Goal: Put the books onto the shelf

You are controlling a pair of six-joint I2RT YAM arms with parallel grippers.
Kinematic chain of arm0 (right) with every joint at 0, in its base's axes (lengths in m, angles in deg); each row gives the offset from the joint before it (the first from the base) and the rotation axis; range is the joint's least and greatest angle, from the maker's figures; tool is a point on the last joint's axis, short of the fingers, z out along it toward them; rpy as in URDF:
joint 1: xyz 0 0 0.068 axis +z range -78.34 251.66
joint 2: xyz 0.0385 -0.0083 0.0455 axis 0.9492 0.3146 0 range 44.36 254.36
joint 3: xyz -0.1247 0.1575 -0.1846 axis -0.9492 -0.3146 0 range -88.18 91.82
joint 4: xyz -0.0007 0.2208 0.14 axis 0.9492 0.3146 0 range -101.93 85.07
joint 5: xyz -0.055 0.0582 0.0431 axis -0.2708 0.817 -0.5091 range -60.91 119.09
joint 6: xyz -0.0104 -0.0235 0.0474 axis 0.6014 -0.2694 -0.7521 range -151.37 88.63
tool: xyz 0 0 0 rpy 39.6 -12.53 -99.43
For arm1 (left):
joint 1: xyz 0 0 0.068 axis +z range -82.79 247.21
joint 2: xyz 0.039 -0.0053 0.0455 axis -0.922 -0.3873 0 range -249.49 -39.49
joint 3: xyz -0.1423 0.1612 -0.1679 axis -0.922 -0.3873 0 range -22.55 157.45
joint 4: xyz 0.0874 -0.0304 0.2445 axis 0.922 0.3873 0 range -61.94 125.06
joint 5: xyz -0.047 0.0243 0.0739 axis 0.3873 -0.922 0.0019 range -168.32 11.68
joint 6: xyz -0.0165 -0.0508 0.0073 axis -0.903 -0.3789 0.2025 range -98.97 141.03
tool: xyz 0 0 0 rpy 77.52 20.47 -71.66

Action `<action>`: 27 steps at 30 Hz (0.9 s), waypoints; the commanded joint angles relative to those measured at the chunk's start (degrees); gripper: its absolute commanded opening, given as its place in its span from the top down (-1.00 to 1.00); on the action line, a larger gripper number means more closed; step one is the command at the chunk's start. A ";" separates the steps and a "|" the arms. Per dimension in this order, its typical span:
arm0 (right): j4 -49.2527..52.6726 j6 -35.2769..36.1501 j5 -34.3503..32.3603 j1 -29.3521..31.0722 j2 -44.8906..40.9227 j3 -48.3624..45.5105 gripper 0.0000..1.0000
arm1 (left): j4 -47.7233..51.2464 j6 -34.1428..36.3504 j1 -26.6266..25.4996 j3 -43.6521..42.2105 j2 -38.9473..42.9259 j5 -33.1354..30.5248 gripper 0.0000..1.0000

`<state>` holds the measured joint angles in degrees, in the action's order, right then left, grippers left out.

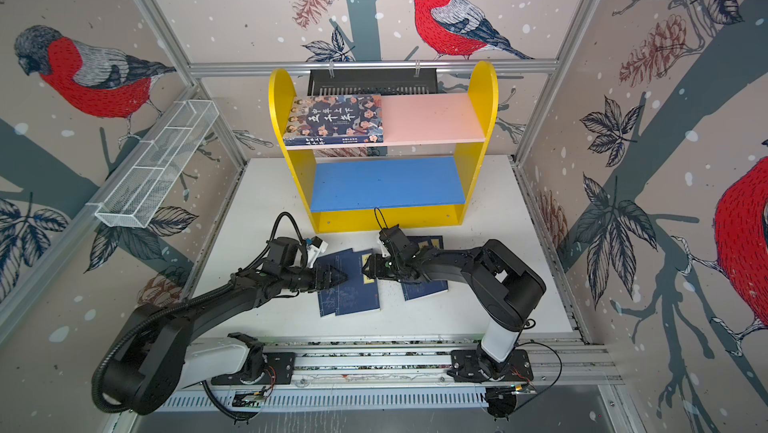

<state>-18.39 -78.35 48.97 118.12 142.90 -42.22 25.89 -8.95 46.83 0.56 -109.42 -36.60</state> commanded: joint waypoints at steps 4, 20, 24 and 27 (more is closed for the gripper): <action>6.15 -0.16 -0.81 -0.01 0.42 0.20 -0.14 | 0.87 1.26 1.99 -0.20 1.89 -4.09 -0.73; 7.47 -0.15 -1.82 -0.52 -1.06 -0.64 -0.19 | 0.89 1.15 2.14 -0.44 2.13 -4.78 -0.75; 7.78 -0.26 -3.21 -0.66 -2.49 -1.00 -0.22 | 1.27 1.36 2.18 -0.53 3.21 -5.36 -0.75; 7.41 -0.61 -3.94 -0.78 -3.81 -1.69 -0.25 | 1.97 1.87 2.16 -0.22 3.14 -6.13 -0.75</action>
<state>-14.52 -78.30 47.52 117.38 139.87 -43.38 27.53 -8.44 48.78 0.10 -106.39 -41.54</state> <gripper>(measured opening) 0.624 0.874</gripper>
